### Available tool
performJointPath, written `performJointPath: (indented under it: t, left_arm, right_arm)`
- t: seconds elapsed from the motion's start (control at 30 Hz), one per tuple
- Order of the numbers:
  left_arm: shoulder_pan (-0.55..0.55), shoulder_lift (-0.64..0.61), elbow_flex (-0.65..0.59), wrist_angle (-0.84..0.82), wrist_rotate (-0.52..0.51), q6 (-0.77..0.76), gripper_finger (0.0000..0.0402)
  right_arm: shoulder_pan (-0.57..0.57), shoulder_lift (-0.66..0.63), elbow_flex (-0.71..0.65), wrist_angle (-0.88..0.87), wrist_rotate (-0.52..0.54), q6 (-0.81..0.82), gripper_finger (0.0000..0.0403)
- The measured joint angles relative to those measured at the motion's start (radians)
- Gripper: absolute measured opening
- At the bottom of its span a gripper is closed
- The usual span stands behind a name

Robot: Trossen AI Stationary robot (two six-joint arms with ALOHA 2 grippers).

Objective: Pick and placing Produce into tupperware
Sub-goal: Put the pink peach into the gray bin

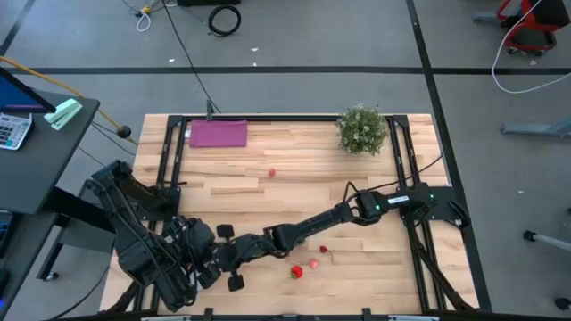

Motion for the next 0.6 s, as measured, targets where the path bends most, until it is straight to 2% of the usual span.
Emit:
performJointPath:
  t: [0.17, 0.4, 0.6]
  left_arm:
    - [0.000, 0.000, 0.000, 0.000, -0.001, 0.007, 0.0040]
    - [0.000, 0.000, 0.000, 0.000, 0.000, 0.007, 0.0032]
    - [0.000, 0.000, 0.000, 0.000, 0.000, 0.004, 0.0026]
  right_arm:
    - [-0.013, 0.004, 0.000, -0.010, -0.085, 0.040, 0.0070]
    - [-0.012, 0.004, 0.000, -0.033, -0.088, 0.037, 0.0131]
    - [-0.009, 0.004, 0.000, -0.044, -0.088, 0.040, 0.0160]
